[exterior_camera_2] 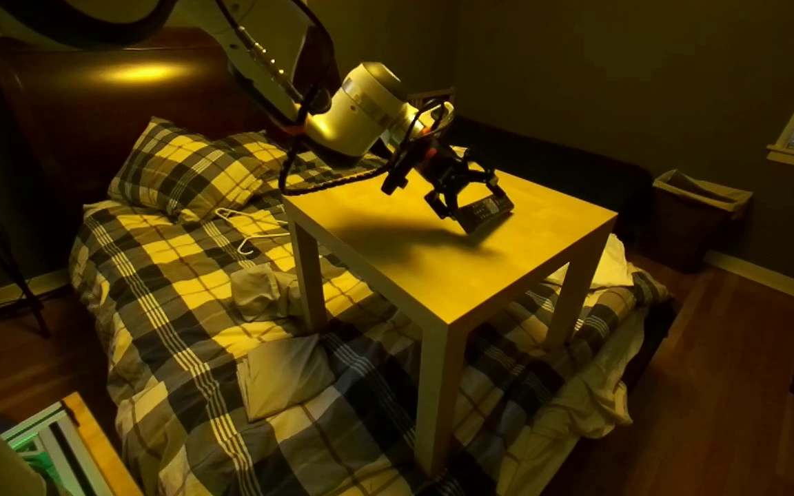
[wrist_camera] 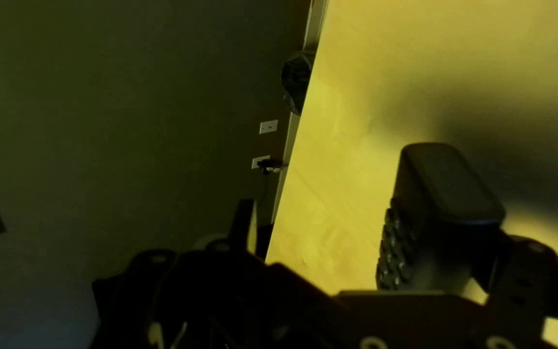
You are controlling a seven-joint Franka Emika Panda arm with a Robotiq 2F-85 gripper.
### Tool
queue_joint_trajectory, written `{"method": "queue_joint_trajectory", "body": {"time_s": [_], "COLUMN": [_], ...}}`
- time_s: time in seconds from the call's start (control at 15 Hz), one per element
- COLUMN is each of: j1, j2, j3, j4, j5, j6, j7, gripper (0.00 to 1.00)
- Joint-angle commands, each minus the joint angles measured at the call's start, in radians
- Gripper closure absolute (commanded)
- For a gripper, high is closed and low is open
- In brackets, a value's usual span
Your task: Flip the remote control over
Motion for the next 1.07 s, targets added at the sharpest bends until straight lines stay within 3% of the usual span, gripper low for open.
{"method": "queue_joint_trajectory", "body": {"time_s": [0.0, 0.53, 1.0], "j1": [-0.036, -0.083, -0.146], "j2": [-0.048, -0.065, -0.061], "j3": [0.033, 0.057, 0.047], "j4": [-0.020, 0.007, 0.198], "j5": [0.086, 0.381, 0.822], "j6": [0.018, 0.033, -0.111], "j7": [-0.122, -0.399, -0.607], "gripper": [0.00, 0.00, 0.00]}}
